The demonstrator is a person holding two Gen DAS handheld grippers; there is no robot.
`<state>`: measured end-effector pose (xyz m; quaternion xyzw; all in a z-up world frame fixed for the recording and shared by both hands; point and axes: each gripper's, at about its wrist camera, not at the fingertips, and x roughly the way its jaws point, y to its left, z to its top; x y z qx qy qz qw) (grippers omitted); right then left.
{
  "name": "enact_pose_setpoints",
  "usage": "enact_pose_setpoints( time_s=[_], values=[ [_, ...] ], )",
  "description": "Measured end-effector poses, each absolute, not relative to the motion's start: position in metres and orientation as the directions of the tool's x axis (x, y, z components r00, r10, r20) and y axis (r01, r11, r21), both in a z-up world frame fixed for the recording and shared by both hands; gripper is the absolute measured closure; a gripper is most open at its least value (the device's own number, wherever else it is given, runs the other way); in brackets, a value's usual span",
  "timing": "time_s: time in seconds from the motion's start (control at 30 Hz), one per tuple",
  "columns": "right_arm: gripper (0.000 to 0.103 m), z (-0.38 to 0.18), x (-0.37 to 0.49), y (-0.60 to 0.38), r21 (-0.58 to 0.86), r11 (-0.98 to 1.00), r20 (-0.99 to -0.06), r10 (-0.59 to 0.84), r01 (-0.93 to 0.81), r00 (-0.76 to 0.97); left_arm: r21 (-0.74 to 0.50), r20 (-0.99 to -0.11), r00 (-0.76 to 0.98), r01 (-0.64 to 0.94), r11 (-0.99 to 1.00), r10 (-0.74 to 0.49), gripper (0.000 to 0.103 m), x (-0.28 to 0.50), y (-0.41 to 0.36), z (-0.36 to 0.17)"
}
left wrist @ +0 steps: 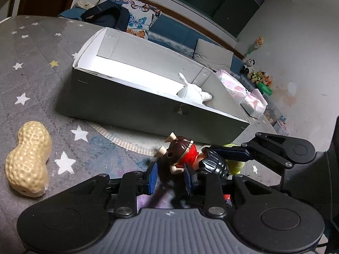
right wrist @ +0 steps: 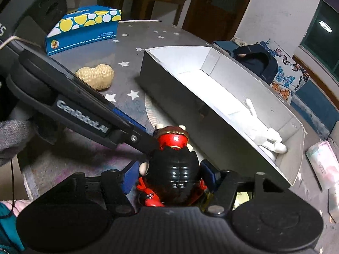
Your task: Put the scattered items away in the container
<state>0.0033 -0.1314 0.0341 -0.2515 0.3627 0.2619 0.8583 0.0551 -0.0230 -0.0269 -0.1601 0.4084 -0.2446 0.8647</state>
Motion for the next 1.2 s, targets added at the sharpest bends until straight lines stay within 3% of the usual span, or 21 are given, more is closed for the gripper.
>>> enact_pose_setpoints(
  time_s=[0.53, 1.2],
  values=[
    [0.04, 0.032, 0.013, -0.132, -0.225, 0.752, -0.758, 0.263, -0.619, 0.596, -0.576, -0.604, 0.521, 0.239, 0.782, -0.604, 0.074, 0.063, -0.005, -0.036],
    [0.04, 0.03, 0.005, -0.143, -0.044, 0.832, -0.73, 0.352, -0.554, 0.586, -0.688, -0.579, 0.489, 0.137, 0.713, -0.652, 0.073, 0.062, 0.012, -0.043]
  ],
)
